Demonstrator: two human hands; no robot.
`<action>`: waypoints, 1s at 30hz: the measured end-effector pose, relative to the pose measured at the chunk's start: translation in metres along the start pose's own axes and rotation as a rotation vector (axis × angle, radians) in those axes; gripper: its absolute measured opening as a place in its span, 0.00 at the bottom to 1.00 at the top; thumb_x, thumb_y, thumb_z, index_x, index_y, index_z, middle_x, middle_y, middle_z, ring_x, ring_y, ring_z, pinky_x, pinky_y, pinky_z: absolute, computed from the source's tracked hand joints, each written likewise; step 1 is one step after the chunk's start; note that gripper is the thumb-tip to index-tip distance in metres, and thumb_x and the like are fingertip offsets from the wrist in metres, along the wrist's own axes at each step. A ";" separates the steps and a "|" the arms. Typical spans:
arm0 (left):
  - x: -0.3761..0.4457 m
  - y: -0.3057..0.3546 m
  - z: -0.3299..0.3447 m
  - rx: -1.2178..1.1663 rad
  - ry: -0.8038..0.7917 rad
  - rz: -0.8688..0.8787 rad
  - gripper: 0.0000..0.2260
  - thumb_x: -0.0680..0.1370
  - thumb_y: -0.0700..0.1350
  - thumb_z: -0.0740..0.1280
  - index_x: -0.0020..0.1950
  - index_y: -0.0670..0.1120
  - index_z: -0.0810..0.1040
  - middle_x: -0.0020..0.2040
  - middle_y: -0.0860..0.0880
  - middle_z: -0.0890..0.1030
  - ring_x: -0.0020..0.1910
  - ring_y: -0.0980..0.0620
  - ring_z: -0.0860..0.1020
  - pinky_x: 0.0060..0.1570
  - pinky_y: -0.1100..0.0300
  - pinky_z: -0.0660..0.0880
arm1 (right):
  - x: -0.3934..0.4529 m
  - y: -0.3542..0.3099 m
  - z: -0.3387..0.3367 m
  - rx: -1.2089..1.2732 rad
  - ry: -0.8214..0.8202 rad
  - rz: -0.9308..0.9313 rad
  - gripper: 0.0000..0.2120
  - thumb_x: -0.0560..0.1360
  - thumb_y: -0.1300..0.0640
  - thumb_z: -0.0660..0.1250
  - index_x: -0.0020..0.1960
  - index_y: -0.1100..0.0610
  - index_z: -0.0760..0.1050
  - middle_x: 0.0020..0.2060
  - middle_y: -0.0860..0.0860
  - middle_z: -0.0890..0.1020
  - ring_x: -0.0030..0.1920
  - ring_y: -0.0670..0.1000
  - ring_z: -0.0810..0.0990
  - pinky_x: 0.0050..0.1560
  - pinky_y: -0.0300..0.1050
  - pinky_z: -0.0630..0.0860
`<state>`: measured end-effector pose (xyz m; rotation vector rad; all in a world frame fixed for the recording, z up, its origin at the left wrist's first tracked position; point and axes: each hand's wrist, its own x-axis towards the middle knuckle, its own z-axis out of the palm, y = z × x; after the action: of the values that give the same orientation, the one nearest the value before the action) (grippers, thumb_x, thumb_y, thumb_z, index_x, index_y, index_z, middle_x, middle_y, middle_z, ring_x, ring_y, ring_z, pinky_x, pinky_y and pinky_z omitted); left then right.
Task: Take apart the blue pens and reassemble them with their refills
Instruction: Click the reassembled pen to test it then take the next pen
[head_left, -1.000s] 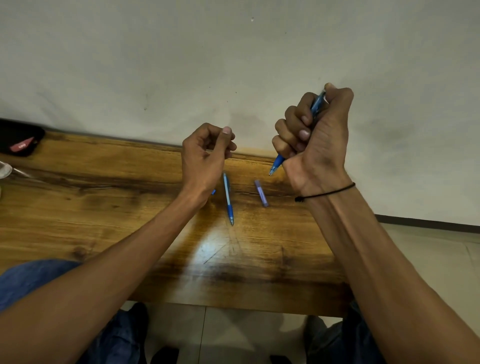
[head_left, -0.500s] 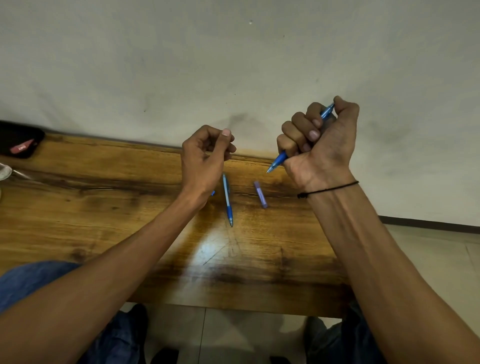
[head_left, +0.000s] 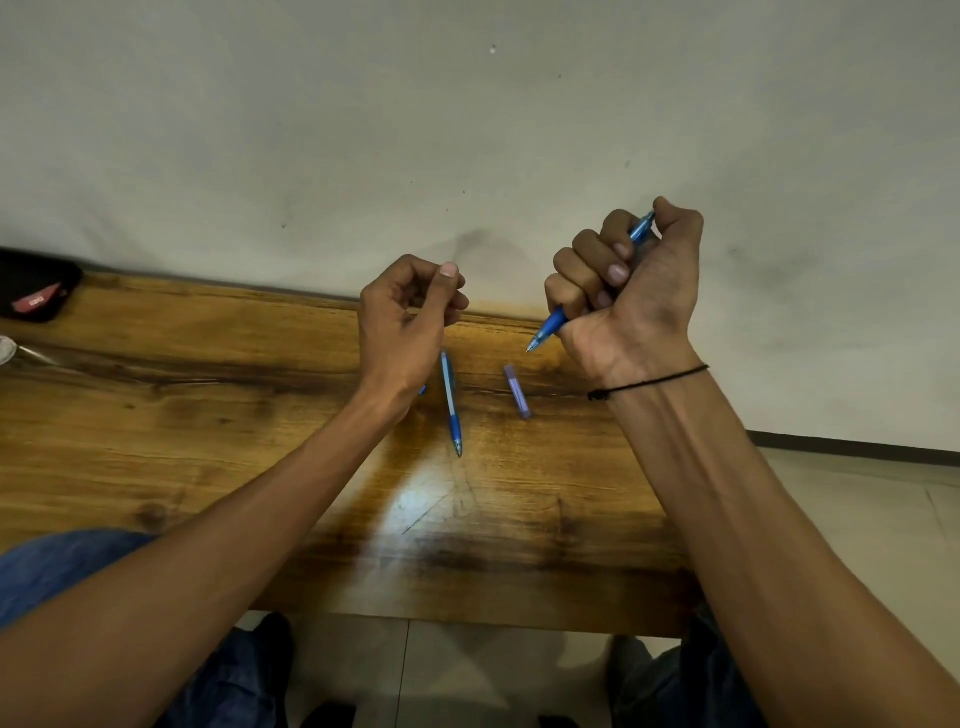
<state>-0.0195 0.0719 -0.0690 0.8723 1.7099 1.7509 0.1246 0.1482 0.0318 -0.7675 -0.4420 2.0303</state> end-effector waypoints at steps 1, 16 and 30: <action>0.000 0.000 0.000 0.000 -0.001 0.000 0.08 0.85 0.44 0.67 0.52 0.39 0.82 0.44 0.41 0.84 0.46 0.47 0.85 0.50 0.54 0.84 | 0.000 0.000 0.000 0.001 -0.001 -0.002 0.23 0.82 0.46 0.52 0.30 0.54 0.58 0.20 0.47 0.58 0.22 0.46 0.52 0.24 0.38 0.50; -0.001 -0.001 0.001 0.003 -0.020 0.010 0.08 0.85 0.44 0.68 0.51 0.41 0.83 0.43 0.44 0.85 0.46 0.49 0.85 0.50 0.53 0.85 | 0.004 0.005 -0.005 -0.028 0.026 0.013 0.24 0.82 0.45 0.52 0.30 0.53 0.59 0.20 0.46 0.58 0.21 0.46 0.53 0.22 0.38 0.51; -0.003 0.000 0.003 0.045 -0.091 0.071 0.06 0.85 0.43 0.67 0.50 0.45 0.83 0.42 0.47 0.85 0.45 0.50 0.85 0.49 0.55 0.85 | 0.011 -0.004 -0.011 0.095 0.070 -0.065 0.24 0.82 0.45 0.53 0.30 0.53 0.59 0.20 0.46 0.58 0.21 0.46 0.53 0.22 0.36 0.52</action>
<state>-0.0148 0.0716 -0.0692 1.0284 1.6838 1.6965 0.1302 0.1595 0.0224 -0.7538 -0.3237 1.9435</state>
